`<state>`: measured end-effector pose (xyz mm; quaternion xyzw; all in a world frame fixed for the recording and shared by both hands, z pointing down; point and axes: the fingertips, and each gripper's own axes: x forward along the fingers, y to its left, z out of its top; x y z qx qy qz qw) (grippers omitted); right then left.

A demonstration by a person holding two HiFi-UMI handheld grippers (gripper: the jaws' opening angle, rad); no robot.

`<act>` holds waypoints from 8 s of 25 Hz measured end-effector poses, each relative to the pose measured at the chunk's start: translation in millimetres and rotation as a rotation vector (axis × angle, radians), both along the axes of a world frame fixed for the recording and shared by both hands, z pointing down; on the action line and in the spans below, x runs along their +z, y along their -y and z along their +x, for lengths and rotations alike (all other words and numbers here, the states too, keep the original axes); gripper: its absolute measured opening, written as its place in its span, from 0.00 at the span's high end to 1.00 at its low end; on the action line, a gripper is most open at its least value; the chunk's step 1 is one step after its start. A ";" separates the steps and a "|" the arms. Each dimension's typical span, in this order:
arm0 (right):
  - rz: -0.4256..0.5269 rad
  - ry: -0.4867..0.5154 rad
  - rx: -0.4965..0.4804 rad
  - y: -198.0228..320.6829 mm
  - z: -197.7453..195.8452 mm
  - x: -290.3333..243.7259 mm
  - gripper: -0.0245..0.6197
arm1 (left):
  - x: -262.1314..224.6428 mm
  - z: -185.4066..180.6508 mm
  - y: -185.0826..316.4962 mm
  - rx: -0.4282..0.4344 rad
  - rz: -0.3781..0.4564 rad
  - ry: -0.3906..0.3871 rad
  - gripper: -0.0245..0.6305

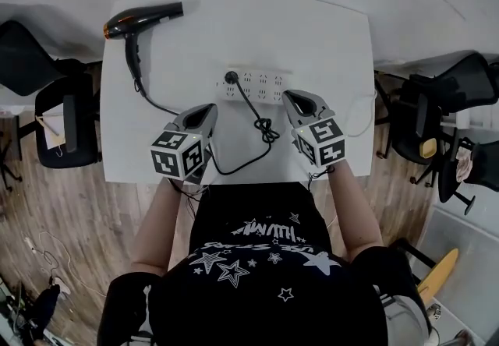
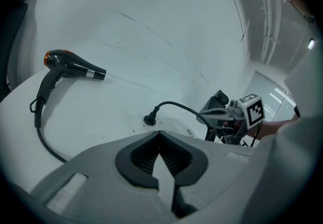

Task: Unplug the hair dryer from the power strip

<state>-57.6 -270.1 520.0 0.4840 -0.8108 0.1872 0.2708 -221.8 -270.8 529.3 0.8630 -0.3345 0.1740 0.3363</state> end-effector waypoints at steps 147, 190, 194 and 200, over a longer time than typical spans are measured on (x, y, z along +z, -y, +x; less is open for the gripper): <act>0.022 0.162 -0.555 80.1 -116.9 31.0 0.87 | 51.0 41.0 37.1 0.041 -0.217 0.217 0.95; 0.250 -0.067 -0.436 54.6 -64.2 -81.7 0.86 | 21.2 39.8 10.3 0.039 0.004 0.151 0.95; 0.253 -0.090 -0.373 41.4 -54.8 -85.7 0.86 | 15.5 34.4 -0.6 0.036 0.022 0.124 0.95; 0.229 -0.127 -0.314 14.9 -37.0 -82.2 0.86 | 11.9 33.5 -18.0 0.026 0.027 0.054 0.95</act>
